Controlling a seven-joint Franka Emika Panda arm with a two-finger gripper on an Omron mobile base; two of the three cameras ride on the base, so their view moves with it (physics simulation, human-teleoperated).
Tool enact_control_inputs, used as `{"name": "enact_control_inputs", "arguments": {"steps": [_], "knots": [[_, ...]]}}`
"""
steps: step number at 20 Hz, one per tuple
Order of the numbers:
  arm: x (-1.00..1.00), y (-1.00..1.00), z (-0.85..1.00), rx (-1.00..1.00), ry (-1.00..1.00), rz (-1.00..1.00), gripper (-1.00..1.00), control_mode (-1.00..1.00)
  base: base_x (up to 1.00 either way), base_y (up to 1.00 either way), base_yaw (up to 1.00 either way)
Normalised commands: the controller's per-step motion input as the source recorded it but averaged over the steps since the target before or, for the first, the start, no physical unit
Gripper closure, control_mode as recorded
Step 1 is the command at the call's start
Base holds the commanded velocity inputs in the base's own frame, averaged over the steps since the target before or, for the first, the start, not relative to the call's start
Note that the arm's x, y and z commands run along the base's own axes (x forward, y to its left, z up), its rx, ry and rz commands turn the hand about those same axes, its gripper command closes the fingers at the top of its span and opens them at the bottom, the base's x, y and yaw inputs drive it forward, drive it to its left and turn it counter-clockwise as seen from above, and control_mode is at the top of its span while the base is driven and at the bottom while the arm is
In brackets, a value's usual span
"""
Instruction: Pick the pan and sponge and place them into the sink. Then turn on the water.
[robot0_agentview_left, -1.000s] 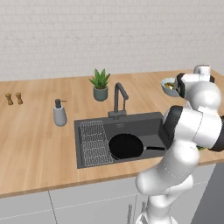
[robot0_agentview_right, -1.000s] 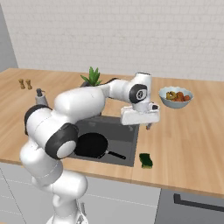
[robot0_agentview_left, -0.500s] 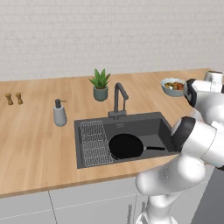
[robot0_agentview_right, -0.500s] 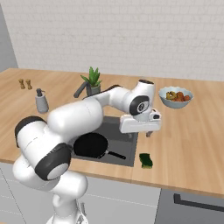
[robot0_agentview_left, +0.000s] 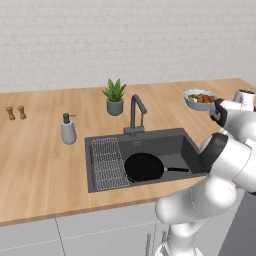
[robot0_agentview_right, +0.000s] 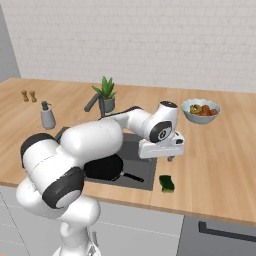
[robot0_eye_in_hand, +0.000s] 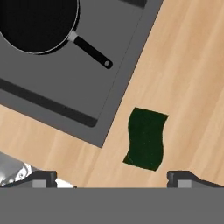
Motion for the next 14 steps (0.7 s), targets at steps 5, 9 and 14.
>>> {"name": "enact_control_inputs", "arguments": {"steps": [5, 9, 14], "knots": [[0.01, -0.39, -0.08, 0.00, 0.00, 0.00, -1.00, -1.00, 0.00, 0.00, 0.00], [0.00, -0.44, 0.00, 0.00, 0.00, 0.00, -1.00, -1.00, 0.00, 0.00, 0.00], [0.00, -0.09, -0.13, 0.00, 0.00, 0.00, -1.00, -1.00, 0.00, 0.00, 0.00]]}}
